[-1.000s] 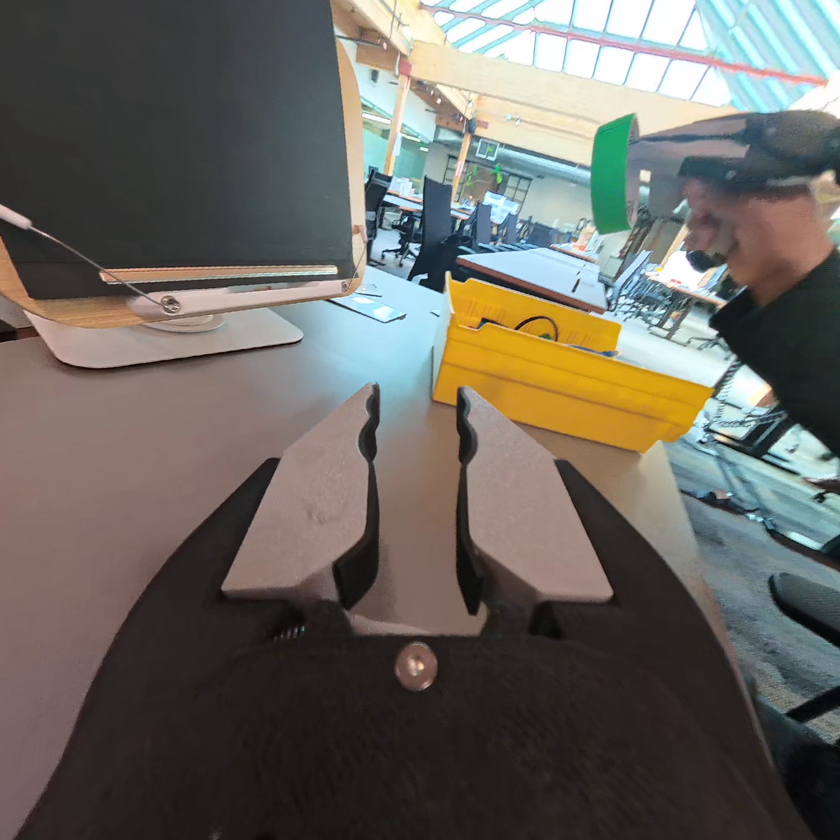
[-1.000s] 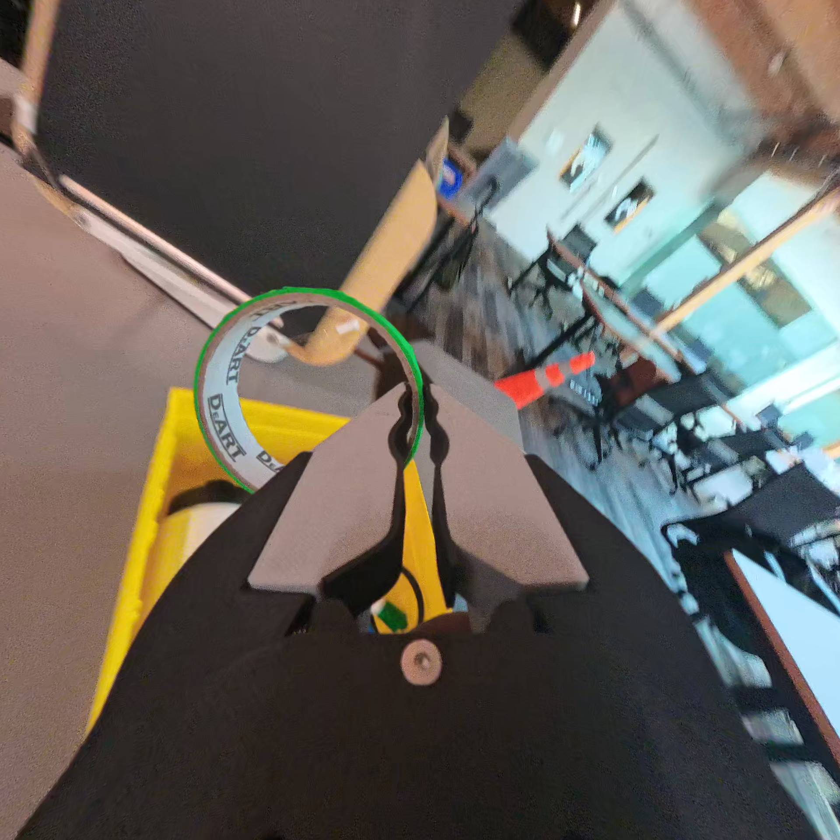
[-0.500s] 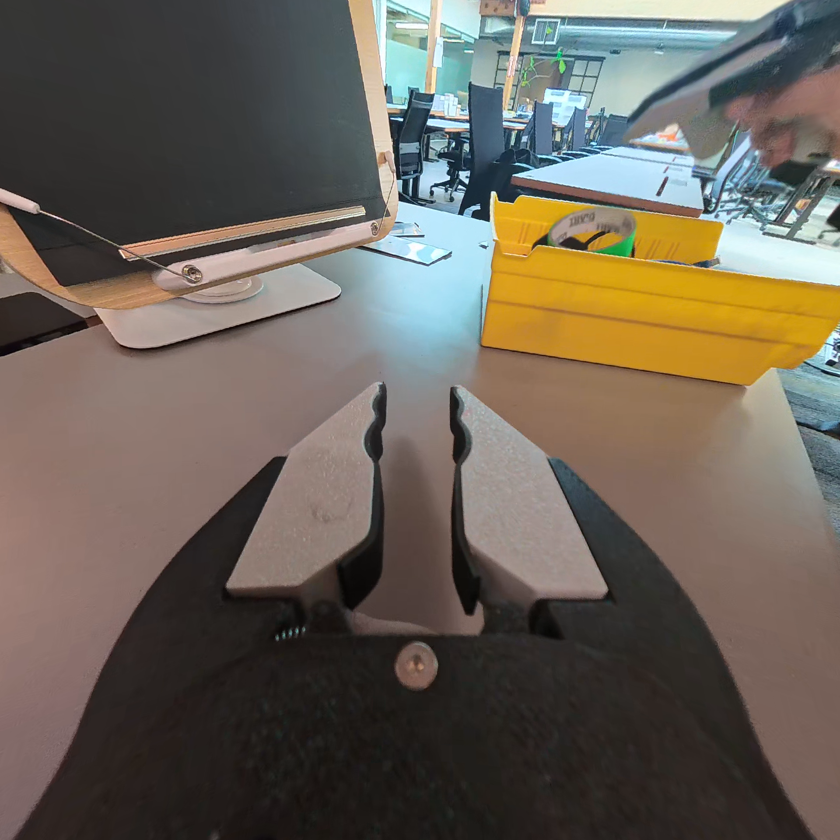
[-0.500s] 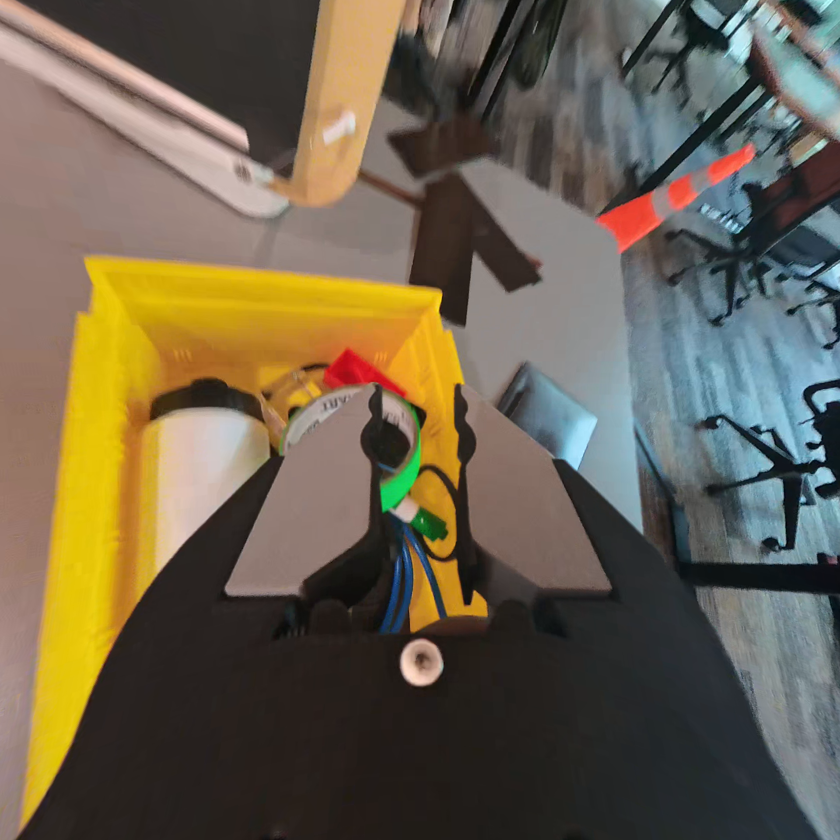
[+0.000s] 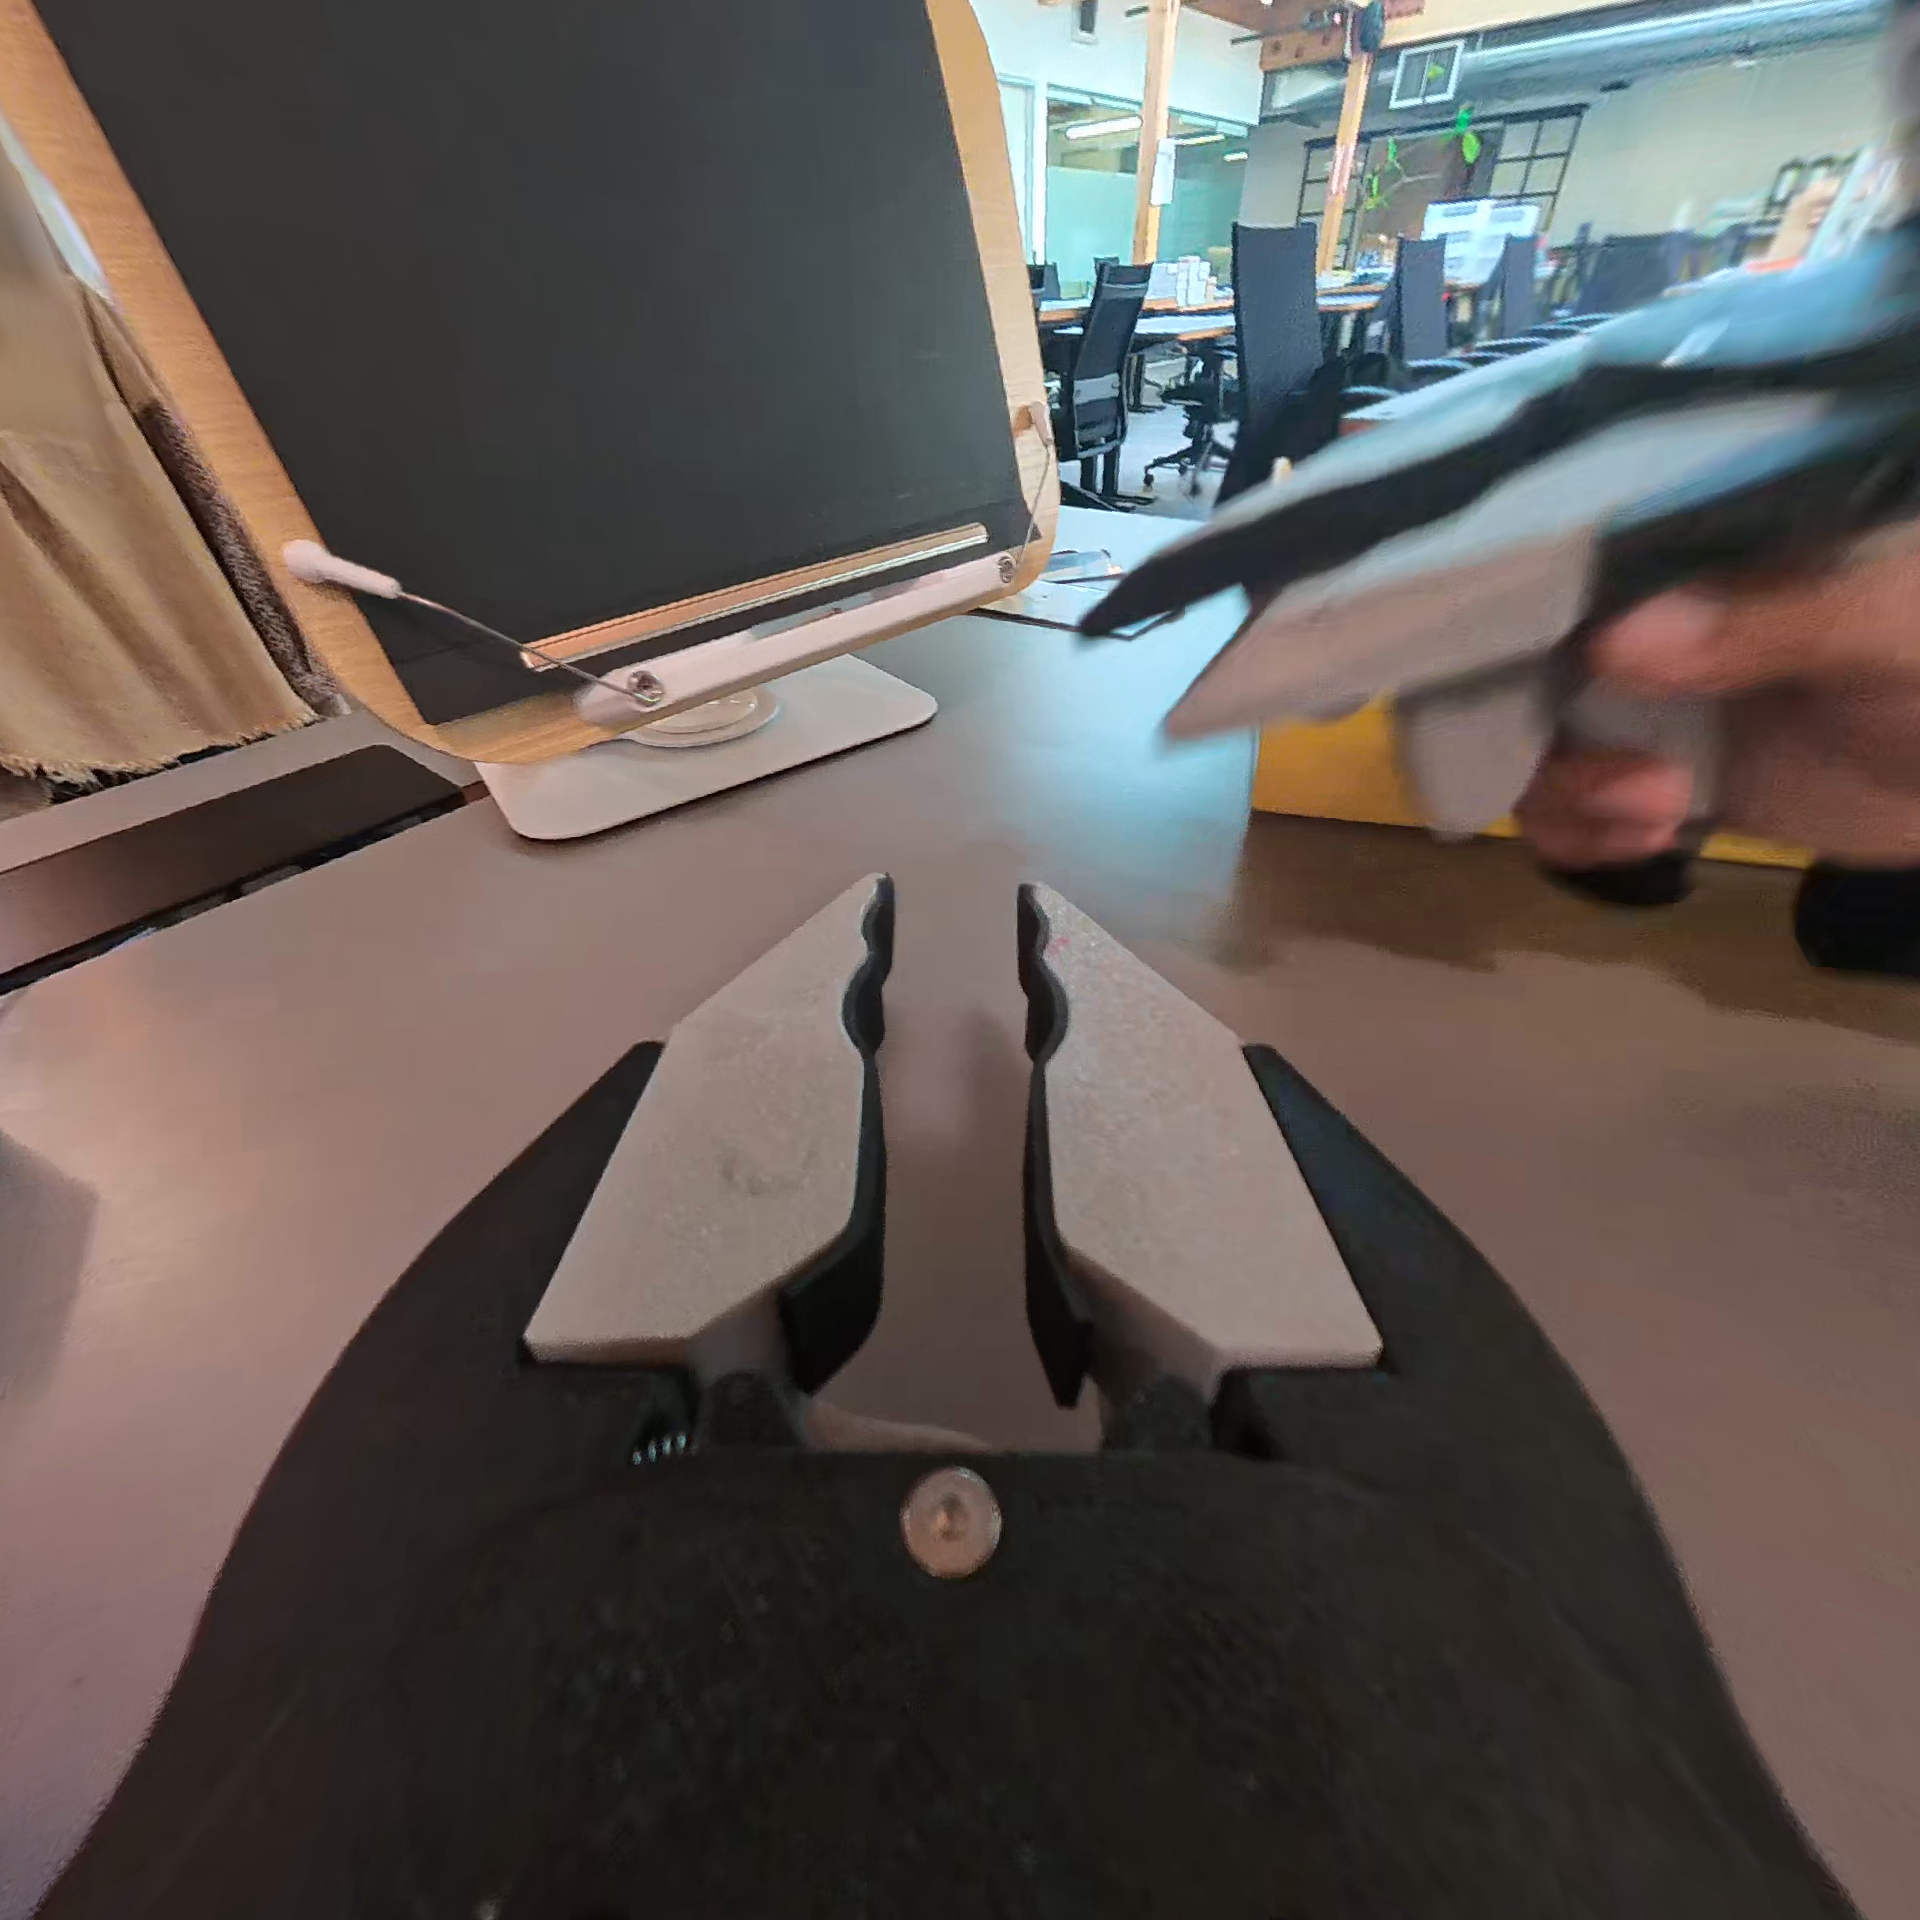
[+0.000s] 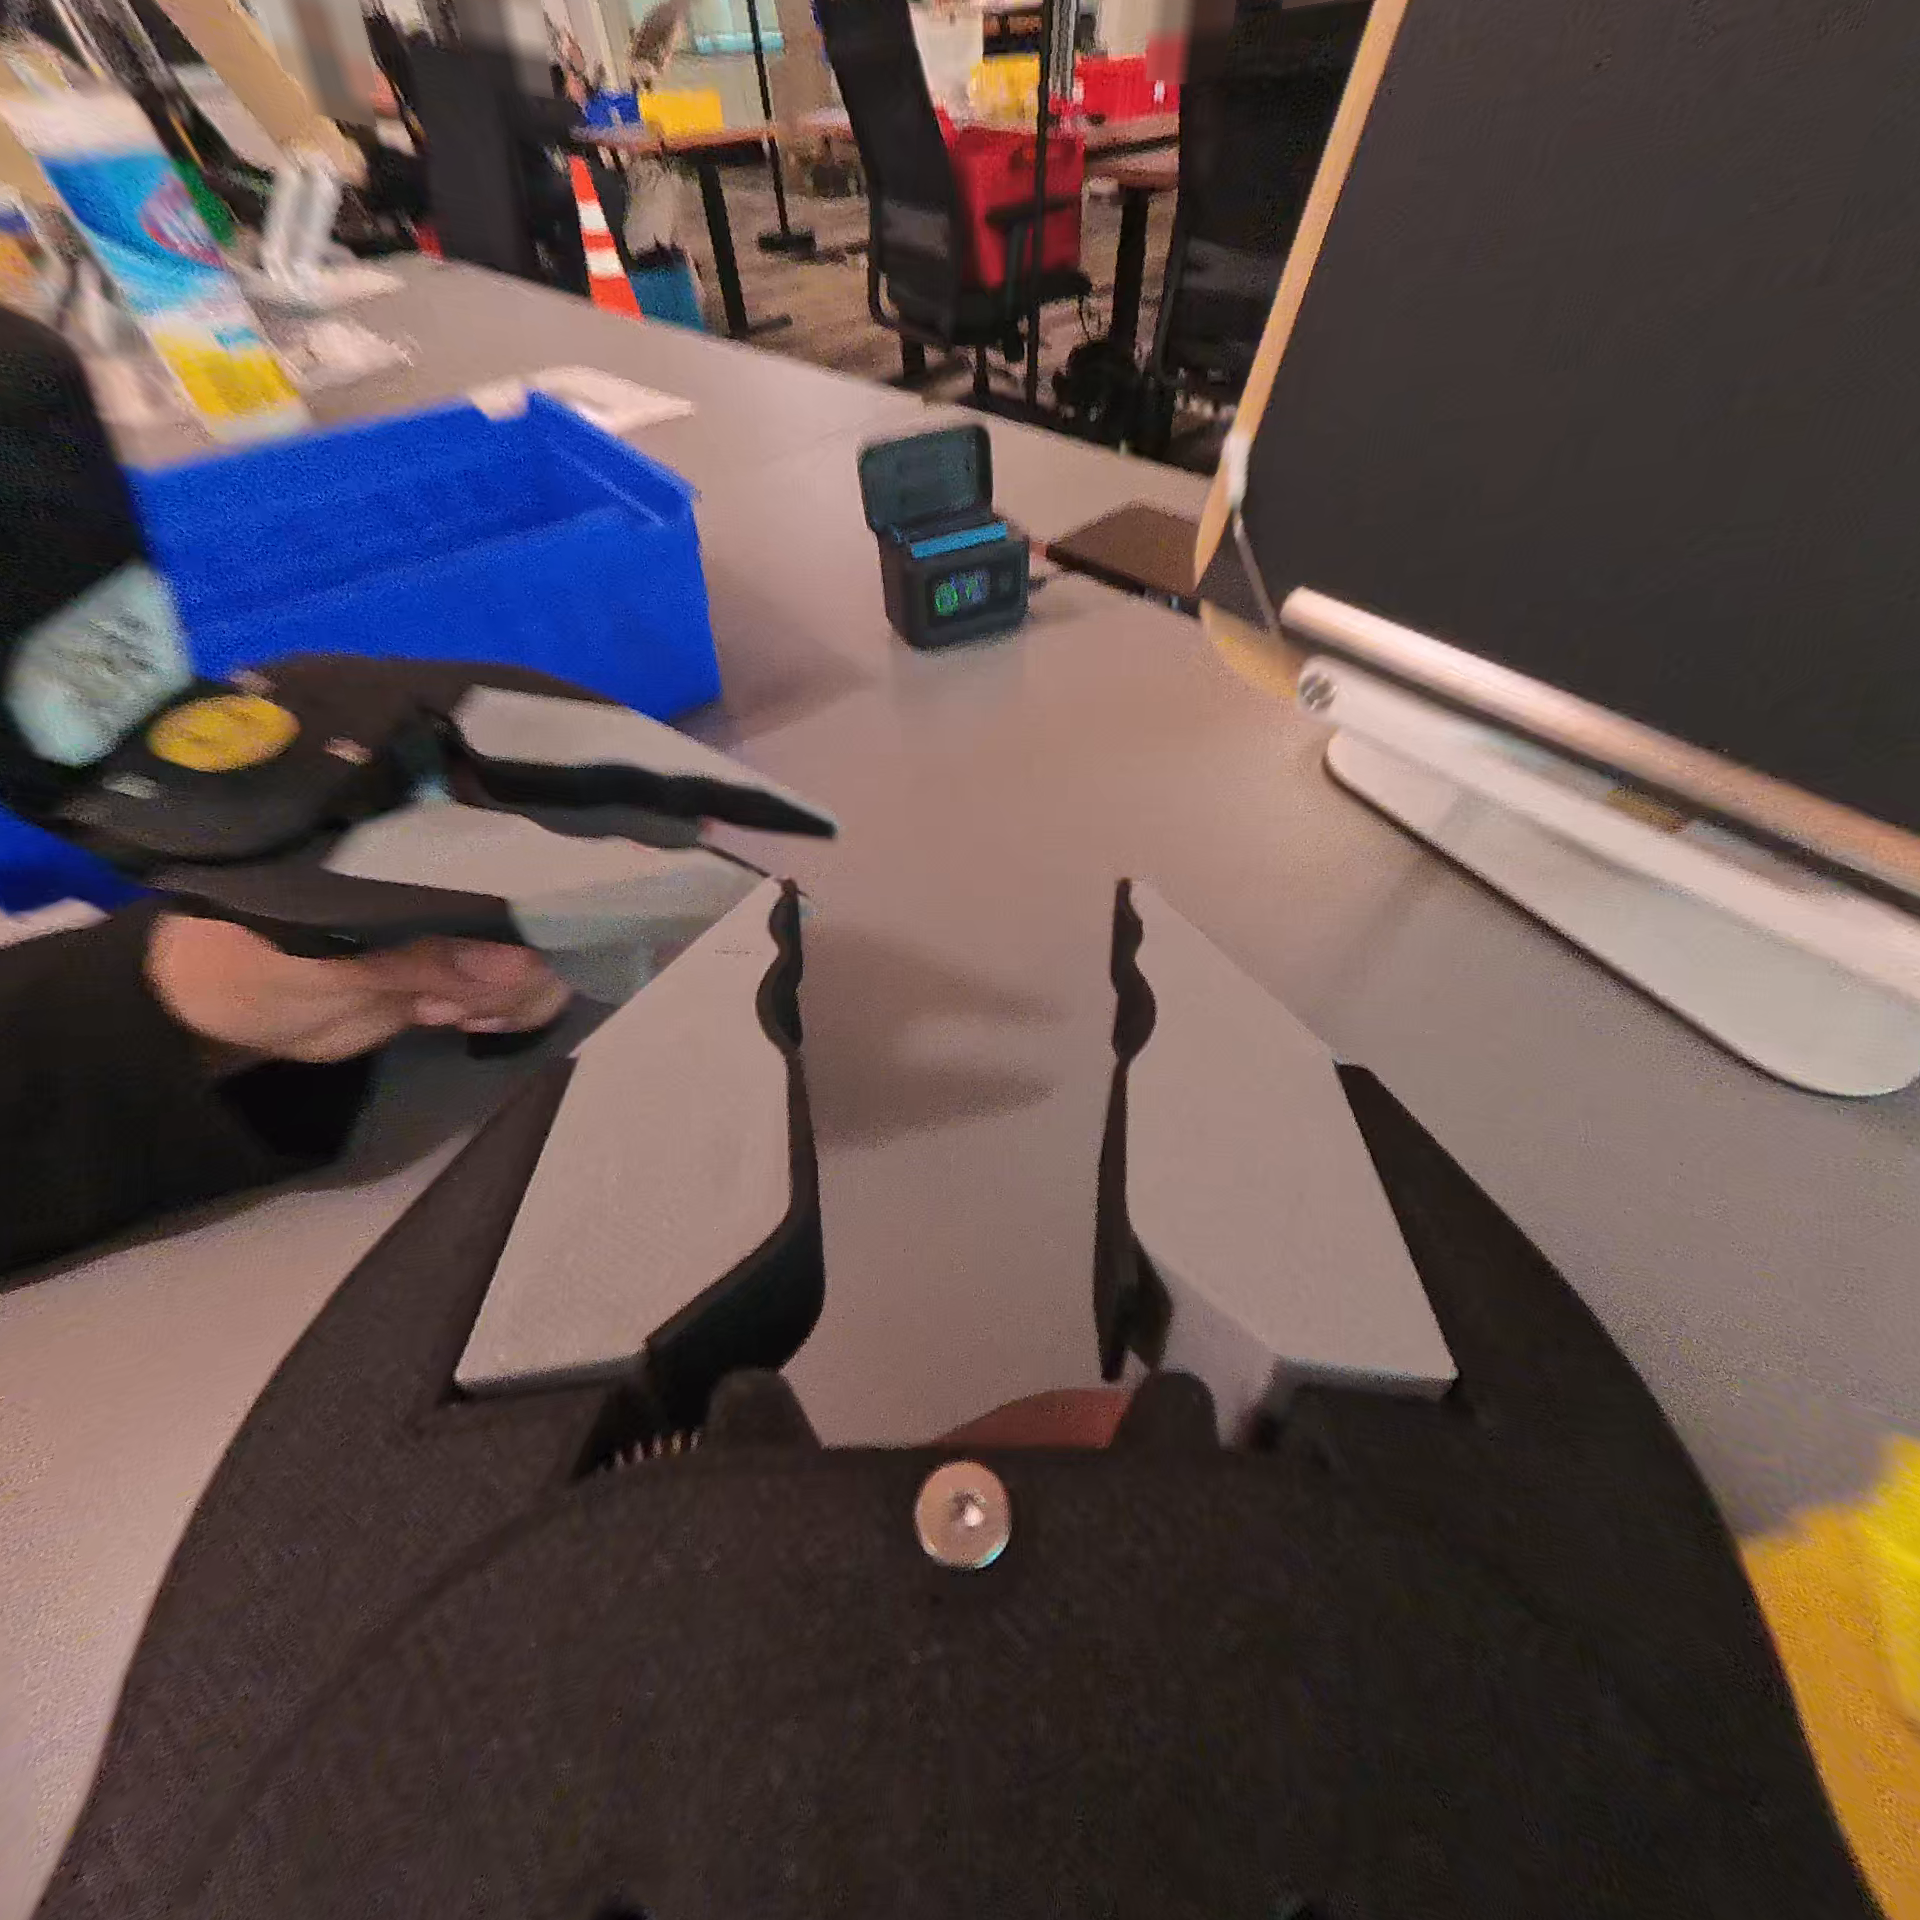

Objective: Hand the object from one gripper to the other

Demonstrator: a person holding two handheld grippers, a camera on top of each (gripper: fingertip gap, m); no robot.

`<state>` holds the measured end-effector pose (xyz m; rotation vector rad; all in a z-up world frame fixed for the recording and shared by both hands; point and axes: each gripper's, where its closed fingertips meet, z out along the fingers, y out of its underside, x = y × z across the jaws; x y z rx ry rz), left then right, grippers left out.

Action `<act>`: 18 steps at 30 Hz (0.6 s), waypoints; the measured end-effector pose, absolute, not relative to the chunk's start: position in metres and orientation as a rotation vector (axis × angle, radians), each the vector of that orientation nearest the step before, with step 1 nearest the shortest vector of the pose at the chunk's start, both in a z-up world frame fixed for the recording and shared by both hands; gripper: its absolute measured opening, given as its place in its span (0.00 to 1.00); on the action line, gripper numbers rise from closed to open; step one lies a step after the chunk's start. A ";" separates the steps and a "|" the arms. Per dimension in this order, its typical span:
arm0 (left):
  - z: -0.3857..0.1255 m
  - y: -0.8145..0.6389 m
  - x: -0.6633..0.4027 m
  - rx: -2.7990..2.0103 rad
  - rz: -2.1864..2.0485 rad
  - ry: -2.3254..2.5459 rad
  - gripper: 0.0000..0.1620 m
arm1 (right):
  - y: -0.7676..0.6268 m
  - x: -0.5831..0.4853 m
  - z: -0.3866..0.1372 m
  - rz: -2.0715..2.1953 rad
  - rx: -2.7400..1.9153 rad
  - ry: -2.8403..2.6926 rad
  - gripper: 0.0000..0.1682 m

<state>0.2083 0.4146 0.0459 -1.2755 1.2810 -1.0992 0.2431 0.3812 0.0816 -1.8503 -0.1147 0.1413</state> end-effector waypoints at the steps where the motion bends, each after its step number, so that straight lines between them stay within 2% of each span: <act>1: 0.046 0.416 0.208 -1.274 -1.091 1.274 0.13 | 0.394 0.242 0.063 0.128 -1.871 -0.117 0.37; 3: 0.046 0.419 0.208 -1.277 -1.078 1.271 0.15 | 0.416 0.243 0.043 0.123 -1.869 -0.119 0.42; 6: 0.042 0.417 0.210 -1.287 -1.051 1.296 0.21 | 0.434 0.256 0.046 0.109 -1.754 -0.109 0.50; 9: 0.040 0.411 0.212 -1.272 -1.016 1.326 0.22 | 0.433 0.260 0.055 0.156 -1.640 -0.118 0.45; 11: 0.040 0.410 0.212 -1.268 -0.973 1.319 0.21 | 0.429 0.257 0.053 0.165 -1.633 -0.148 0.46; 14: 0.040 0.410 0.211 -1.244 -0.882 1.306 0.19 | 0.421 0.257 0.057 0.063 -1.612 -0.192 0.38; 16: 0.033 0.426 0.208 -1.262 -0.699 1.310 0.17 | 0.415 0.248 0.064 0.084 -1.566 -0.207 0.34; 18: 0.029 0.441 0.202 -1.243 -0.513 1.322 0.21 | 0.407 0.230 0.074 0.198 -1.496 -0.242 0.32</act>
